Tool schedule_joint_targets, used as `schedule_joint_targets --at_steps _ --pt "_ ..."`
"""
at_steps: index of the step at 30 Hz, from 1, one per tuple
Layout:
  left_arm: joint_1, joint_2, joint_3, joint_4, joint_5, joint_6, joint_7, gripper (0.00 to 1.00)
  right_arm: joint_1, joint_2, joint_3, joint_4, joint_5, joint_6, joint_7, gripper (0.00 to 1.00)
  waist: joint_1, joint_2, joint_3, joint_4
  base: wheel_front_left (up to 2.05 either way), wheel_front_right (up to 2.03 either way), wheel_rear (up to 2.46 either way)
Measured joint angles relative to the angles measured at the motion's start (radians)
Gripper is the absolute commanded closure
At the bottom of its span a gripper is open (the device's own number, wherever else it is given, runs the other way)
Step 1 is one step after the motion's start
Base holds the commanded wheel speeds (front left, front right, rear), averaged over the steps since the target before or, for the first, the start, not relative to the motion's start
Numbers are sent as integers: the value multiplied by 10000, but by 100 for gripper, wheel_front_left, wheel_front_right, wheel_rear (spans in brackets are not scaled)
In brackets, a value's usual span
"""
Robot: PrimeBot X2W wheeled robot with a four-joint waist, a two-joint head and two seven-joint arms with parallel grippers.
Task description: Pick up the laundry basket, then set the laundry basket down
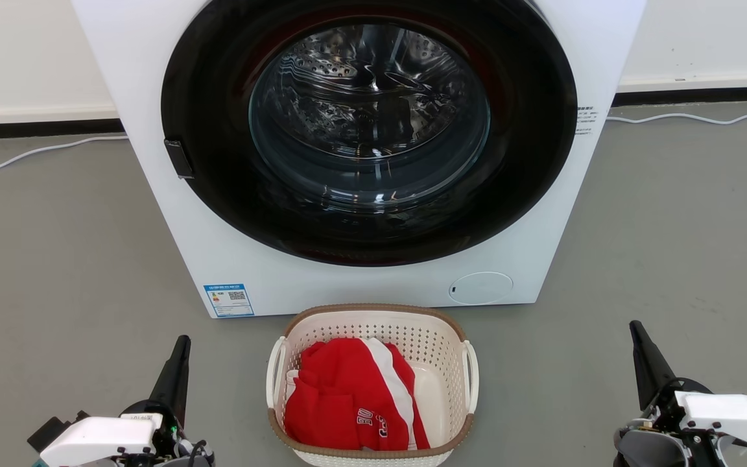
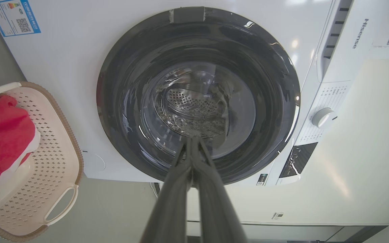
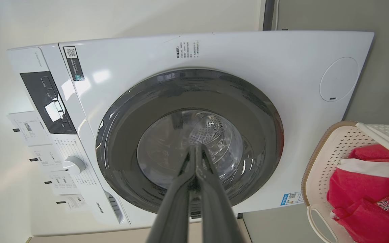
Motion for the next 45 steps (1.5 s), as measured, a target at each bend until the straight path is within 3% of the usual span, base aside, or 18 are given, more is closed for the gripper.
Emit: schedule_joint_targets --at_steps 45 --pt "0 0 0 0 0 0 0 100 0 0 0 0 0 0 0 100 0 0 0 0 0 0 0"
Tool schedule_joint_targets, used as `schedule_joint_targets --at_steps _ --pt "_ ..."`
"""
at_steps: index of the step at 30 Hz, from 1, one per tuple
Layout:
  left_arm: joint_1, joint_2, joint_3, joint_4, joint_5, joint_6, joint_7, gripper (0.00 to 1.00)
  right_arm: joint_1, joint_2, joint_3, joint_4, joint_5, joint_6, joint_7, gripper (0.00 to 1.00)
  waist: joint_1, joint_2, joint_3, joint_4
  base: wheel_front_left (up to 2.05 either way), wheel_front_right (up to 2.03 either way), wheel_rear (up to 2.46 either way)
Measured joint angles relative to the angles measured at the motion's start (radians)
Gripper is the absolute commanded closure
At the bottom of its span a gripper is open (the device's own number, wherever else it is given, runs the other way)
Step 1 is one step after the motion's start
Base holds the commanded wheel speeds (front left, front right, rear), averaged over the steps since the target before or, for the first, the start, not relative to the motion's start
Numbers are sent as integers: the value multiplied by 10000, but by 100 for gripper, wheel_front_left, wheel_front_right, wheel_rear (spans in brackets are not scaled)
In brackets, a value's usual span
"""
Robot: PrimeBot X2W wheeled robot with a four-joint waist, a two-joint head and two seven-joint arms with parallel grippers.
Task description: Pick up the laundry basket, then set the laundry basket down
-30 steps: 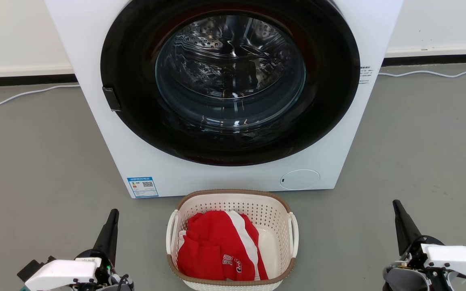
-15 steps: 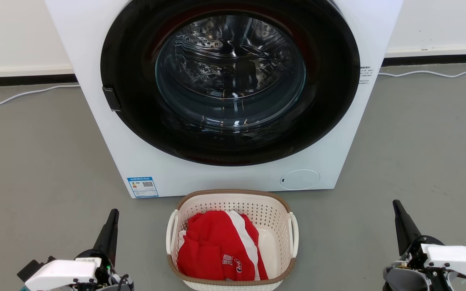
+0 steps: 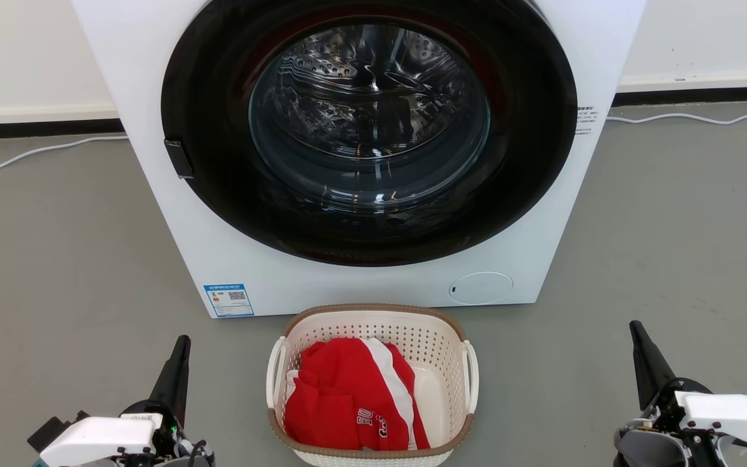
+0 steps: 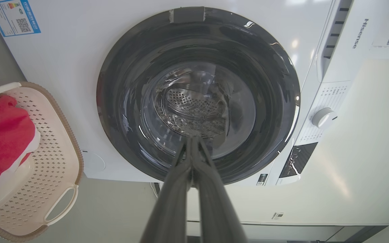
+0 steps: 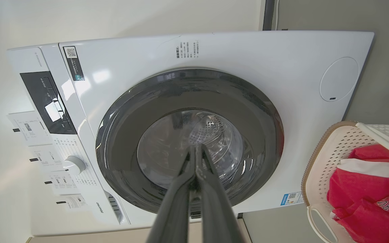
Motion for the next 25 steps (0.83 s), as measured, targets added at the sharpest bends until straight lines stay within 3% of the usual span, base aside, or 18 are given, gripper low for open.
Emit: schedule_joint_targets --at_steps 25 --pt "0 0 0 0 0 0 0 100 0 0 0 0 0 0 0 100 0 0 0 0 0 0 0"
